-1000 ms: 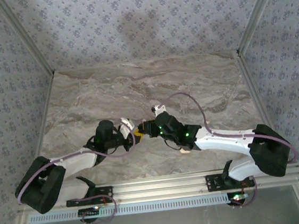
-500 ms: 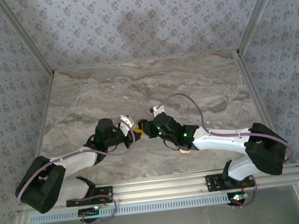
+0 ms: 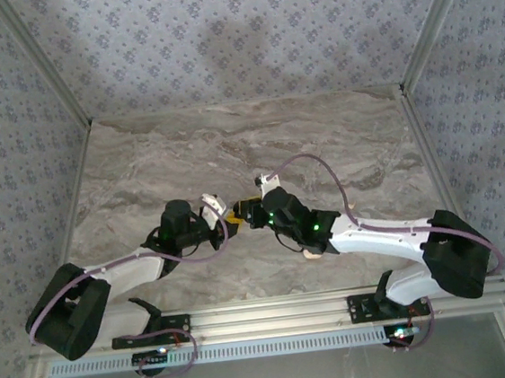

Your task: Insert wireless bluetooth earbuds into charging case

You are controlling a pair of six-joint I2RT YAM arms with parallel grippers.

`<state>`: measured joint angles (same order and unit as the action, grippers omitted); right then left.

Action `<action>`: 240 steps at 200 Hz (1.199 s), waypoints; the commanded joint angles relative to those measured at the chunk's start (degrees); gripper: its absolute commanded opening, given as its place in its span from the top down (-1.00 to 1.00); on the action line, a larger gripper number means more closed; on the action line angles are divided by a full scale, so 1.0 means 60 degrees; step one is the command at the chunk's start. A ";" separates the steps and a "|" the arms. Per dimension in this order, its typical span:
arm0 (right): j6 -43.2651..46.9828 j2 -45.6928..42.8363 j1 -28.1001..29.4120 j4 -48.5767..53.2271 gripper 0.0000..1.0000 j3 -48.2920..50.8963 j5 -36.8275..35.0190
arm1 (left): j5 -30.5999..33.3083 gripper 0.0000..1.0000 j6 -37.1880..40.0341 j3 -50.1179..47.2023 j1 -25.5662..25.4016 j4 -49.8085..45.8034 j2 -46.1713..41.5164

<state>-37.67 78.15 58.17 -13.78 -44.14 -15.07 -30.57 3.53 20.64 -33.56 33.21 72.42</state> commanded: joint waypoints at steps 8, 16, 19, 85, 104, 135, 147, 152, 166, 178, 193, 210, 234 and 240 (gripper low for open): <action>0.0185 -0.0005 0.0046 -0.0398 0.53 -0.0262 -0.0243 | -0.0091 0.82 -0.0068 0.0265 -0.0079 0.0209 -0.0219; 0.0186 0.0068 0.0045 -0.0411 0.52 -0.0300 -0.0224 | -0.0106 0.82 -0.0097 0.0270 -0.0085 0.0214 -0.0231; 0.0187 0.0094 0.0046 -0.0409 0.53 -0.0319 -0.0223 | -0.0093 0.82 -0.0104 0.0266 -0.0078 0.0210 -0.0234; 0.0143 0.0437 0.0045 -0.0352 0.53 -0.0365 -0.0151 | -0.0033 0.82 -0.0222 0.0276 -0.0076 0.0371 -0.0344; 0.0075 0.0431 0.0045 -0.0326 0.53 -0.0297 -0.0169 | -0.0003 0.82 -0.0250 0.0267 -0.0074 0.0436 -0.0366; 0.0014 0.0436 0.0055 -0.0304 0.52 -0.0281 -0.0140 | 0.0110 0.82 -0.0326 0.0251 -0.0061 0.0541 -0.0409; -0.0031 0.0424 0.0072 -0.0239 0.53 -0.0256 -0.0154 | 0.0157 0.82 -0.0346 0.0249 -0.0069 0.0588 -0.0420; -0.0060 0.0422 0.0073 -0.0237 0.53 -0.0232 -0.0160 | 0.0158 0.82 -0.0351 0.0253 -0.0054 0.0611 -0.0425; -0.0137 0.0422 0.0082 -0.0247 0.53 -0.0173 -0.0169 | 0.0207 0.82 -0.0352 0.0272 -0.0046 0.0661 -0.0418; -0.0203 0.0410 0.0088 -0.0266 0.53 -0.0121 -0.0177 | 0.0231 0.82 -0.0359 0.0266 -0.0025 0.0728 -0.0425; -0.0240 0.0417 0.0103 -0.0276 0.53 -0.0092 -0.0182 | 0.0245 0.82 -0.0400 0.0265 -0.0024 0.0843 -0.0411; -0.0266 0.0417 0.0110 -0.0267 0.53 -0.0059 -0.0212 | 0.0246 0.82 -0.0432 0.0291 -0.0003 0.0896 -0.0406; -0.0297 0.0434 0.0119 -0.0237 0.53 -0.0054 -0.0240 | 0.0238 0.82 -0.0478 0.0309 0.0011 0.0946 -0.0410; -0.0301 0.0443 0.0117 -0.0242 0.52 -0.0044 -0.0242 | 0.0231 0.82 -0.0486 0.0309 0.0012 0.0961 -0.0411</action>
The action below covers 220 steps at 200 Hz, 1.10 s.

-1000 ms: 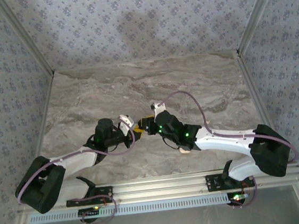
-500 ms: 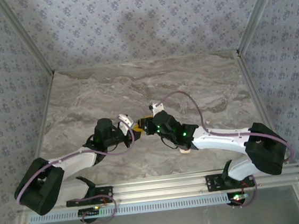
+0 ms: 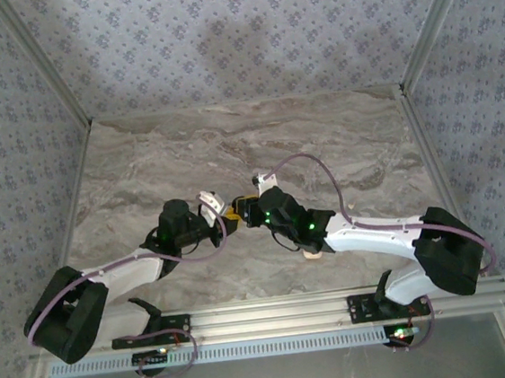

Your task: Insert wireless bluetooth earbuds into charging case

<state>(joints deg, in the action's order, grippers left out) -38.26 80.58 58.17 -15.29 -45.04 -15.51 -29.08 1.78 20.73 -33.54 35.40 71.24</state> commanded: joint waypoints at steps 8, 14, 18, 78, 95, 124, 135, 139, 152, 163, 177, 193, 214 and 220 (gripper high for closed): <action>-0.0210 0.0054 0.0118 0.0012 0.53 0.0081 -0.0169 | -0.0017 0.82 -0.0208 0.0287 -0.0002 0.0612 -0.0214; -0.0229 0.0073 0.0116 0.0025 0.52 0.0083 -0.0156 | -0.0017 0.82 -0.0209 0.0299 0.0008 0.0619 -0.0206; -0.0241 0.0065 0.0113 0.0035 0.52 0.0083 -0.0156 | -0.0006 0.82 -0.0202 0.0295 0.0003 0.0619 -0.0226; -0.1669 0.0135 0.0142 0.0762 0.52 0.0051 -0.0650 | 0.0295 0.82 -0.0194 0.0280 0.0009 0.0576 -0.0360; -0.1860 0.0170 0.0162 0.0766 0.52 0.0023 -0.0653 | 0.0400 0.82 -0.0187 0.0252 0.0008 0.0619 -0.0401; -0.1786 0.0278 0.0236 0.0887 0.51 -0.0197 -0.0652 | 0.0452 0.82 -0.0163 0.0236 0.0005 0.0590 -0.0470; -0.1748 0.0296 0.0245 0.0842 0.47 -0.0214 -0.0634 | 0.0452 0.82 -0.0136 0.0236 0.0009 0.0564 -0.0492; -0.1728 0.0274 0.0243 0.0824 0.44 -0.0214 -0.0638 | 0.0452 0.82 -0.0130 0.0240 0.0009 0.0561 -0.0516; -0.1658 0.0234 0.0242 0.0760 0.35 -0.0228 -0.0624 | 0.0452 0.82 -0.0091 0.0234 0.0009 0.0504 -0.0528; -0.1547 0.0164 0.0238 0.0749 0.27 -0.0287 -0.0623 | 0.0452 0.82 -0.0064 0.0232 0.0008 0.0438 -0.0558; -0.1462 0.0059 0.0234 0.0844 0.16 -0.0346 -0.0665 | 0.0452 0.82 -0.0010 0.0229 0.0000 0.0346 -0.0587; -0.1309 -0.0144 0.0197 0.0878 0.07 -0.0369 -0.0675 | 0.0439 0.82 0.0034 0.0207 0.0005 0.0257 -0.0661; -0.0995 -0.0505 0.0134 0.0906 -0.06 -0.0377 -0.0590 | 0.0423 0.82 0.0105 0.0162 0.0001 0.0187 -0.0739; -0.0876 -0.0639 0.0120 0.0907 -0.09 -0.0360 -0.0535 | 0.0389 0.82 0.0132 0.0160 0.0009 0.0155 -0.0741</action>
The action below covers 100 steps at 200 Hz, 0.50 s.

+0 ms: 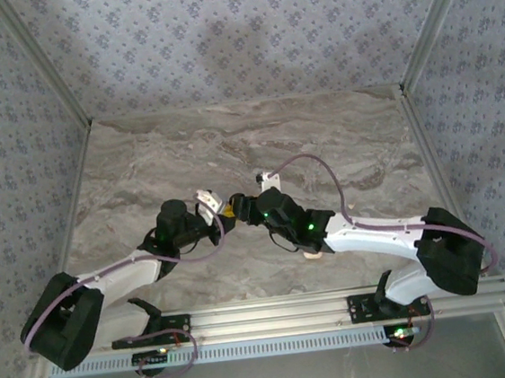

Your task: Insert wireless bluetooth earbuds into charging case

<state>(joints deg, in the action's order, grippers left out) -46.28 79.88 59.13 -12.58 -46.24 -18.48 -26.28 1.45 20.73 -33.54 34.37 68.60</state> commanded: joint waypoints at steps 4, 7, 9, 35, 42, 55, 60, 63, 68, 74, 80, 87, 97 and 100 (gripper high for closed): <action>0.0566 -0.0618 -0.0065 0.0456 -0.11 -0.0153 0.0017 | -0.0118 0.82 0.0209 0.0151 0.0009 0.0298 -0.0304; 0.0633 -0.0668 -0.0084 0.0469 -0.12 -0.0146 0.0073 | -0.0172 0.82 0.0224 0.0149 -0.0004 0.0273 -0.0301; 0.0670 -0.0711 -0.0096 0.0470 -0.13 -0.0138 0.0135 | -0.0200 0.82 0.0237 0.0170 0.0006 0.0254 -0.0300; 0.1190 -0.1254 -0.0422 0.0542 -0.16 -0.0074 0.1012 | -0.0682 0.82 0.0380 0.0222 0.0009 0.0098 -0.0286; 0.1326 -0.1409 -0.0533 0.0598 -0.16 -0.0033 0.1255 | -0.0851 0.82 0.0424 0.0234 0.0007 0.0088 -0.0273; 0.1613 -0.1687 -0.0775 0.0688 -0.18 0.0078 0.1843 | -0.1274 0.82 0.0490 0.0286 0.0009 0.0029 -0.0243; 0.2035 -0.1772 -0.0893 0.0688 -0.18 0.0117 0.2276 | -0.1420 0.81 0.0530 0.0307 0.0008 0.0002 -0.0233; 0.2111 -0.1827 -0.1005 0.0690 -0.18 0.0144 0.2518 | -0.1519 0.81 0.0546 0.0333 0.0007 -0.0024 -0.0215; 0.2215 -0.1887 -0.1207 0.0743 -0.19 0.0162 0.2861 | -0.1715 0.81 0.0594 0.0384 0.0008 -0.0109 -0.0200; 0.2324 -0.1940 -0.1471 0.0815 -0.19 0.0177 0.3398 | -0.1977 0.81 0.0688 0.0481 0.0007 -0.0286 -0.0184; 0.2451 -0.1960 -0.1736 0.0923 -0.20 0.0177 0.4003 | -0.2220 0.80 0.0775 0.0598 0.0002 -0.0505 -0.0169; 0.2581 -0.1949 -0.1975 0.0974 -0.20 0.0174 0.4646 | -0.2480 0.80 0.0842 0.0719 0.0007 -0.0682 -0.0156; 0.2800 -0.1890 -0.2326 0.1013 -0.21 0.0163 0.5650 | -0.2868 0.80 0.0933 0.0813 0.0006 -0.0767 -0.0139; 0.2853 -0.1880 -0.2422 0.1038 -0.21 0.0130 0.5923 | -0.2971 0.80 0.0943 0.0832 0.0007 -0.0787 -0.0146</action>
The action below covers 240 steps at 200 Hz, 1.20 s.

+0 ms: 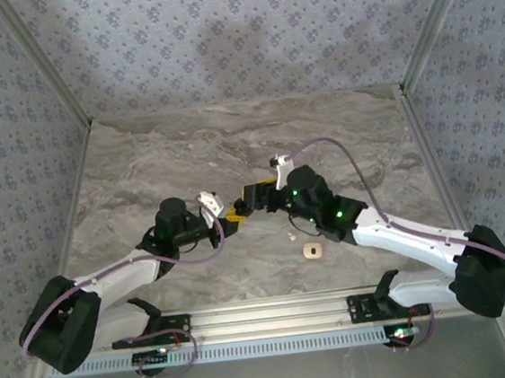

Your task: Insert wireless bluetooth earbuds into charging case

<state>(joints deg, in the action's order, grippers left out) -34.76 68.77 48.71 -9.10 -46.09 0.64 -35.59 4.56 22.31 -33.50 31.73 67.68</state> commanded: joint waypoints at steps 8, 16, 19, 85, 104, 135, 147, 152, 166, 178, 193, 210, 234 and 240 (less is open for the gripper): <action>0.1088 0.0027 -0.0885 0.0564 -0.21 0.0066 0.3342 | -0.1634 0.80 0.0467 0.0640 0.0001 -0.0387 0.0017; 0.1237 0.0062 -0.1059 0.0633 -0.20 0.0028 0.3783 | -0.1833 0.80 0.0538 0.0687 0.0001 -0.0463 0.0028; 0.1298 0.0077 -0.1114 0.0669 -0.19 0.0021 0.3959 | -0.1899 0.79 0.0556 0.0702 0.0001 -0.0504 0.0027; 0.1783 0.0642 -0.1672 0.0939 -0.18 -0.0395 0.5970 | -0.2346 0.78 0.0721 0.1192 0.0002 -0.1049 0.0025; 0.1869 0.0778 -0.1685 0.0992 -0.17 -0.0506 0.6206 | -0.2259 0.78 0.0684 0.1234 0.0000 -0.1083 0.0041; 0.1742 0.0820 -0.1718 0.0477 -0.12 -0.0431 0.6772 | -0.2019 0.78 0.0675 0.1264 -0.0002 -0.1138 0.0035; 0.1675 0.0801 -0.1744 0.0299 -0.10 -0.0380 0.6953 | -0.1875 0.78 0.0648 0.1263 -0.0003 -0.1149 0.0042; 0.1659 0.0773 -0.1745 0.0211 -0.09 -0.0347 0.7030 | -0.1824 0.78 0.0648 0.1263 0.0001 -0.1158 0.0053; 0.1558 0.0634 -0.1761 -0.0089 -0.08 -0.0175 0.7127 | -0.1625 0.78 0.0664 0.1248 0.0002 -0.1193 0.0084; 0.1464 0.0460 -0.1789 -0.0316 -0.06 -0.0015 0.7171 | -0.1534 0.78 0.0698 0.1248 -0.0003 -0.1242 0.0116; 0.1387 0.0192 -0.1843 -0.0495 -0.04 0.0187 0.7217 | -0.1473 0.78 0.0692 0.1234 0.0015 -0.1240 0.0155; 0.1332 -0.0134 -0.1900 -0.0512 -0.04 0.0409 0.7109 | -0.1409 0.79 0.0656 0.1226 0.0027 -0.1235 0.0231; 0.1308 -0.0632 -0.2116 0.0156 -0.04 0.0711 0.6226 | -0.0824 0.79 0.0296 0.1324 0.0023 -0.1332 0.0412; 0.1284 -0.0748 -0.2188 0.0382 -0.04 0.0779 0.5956 | -0.0670 0.79 0.0181 0.1393 0.0019 -0.1489 0.0483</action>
<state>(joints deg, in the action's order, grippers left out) -26.13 67.40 37.04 -9.98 -43.13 41.12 -42.98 7.44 27.70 -33.50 24.16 69.25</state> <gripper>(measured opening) 0.520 0.173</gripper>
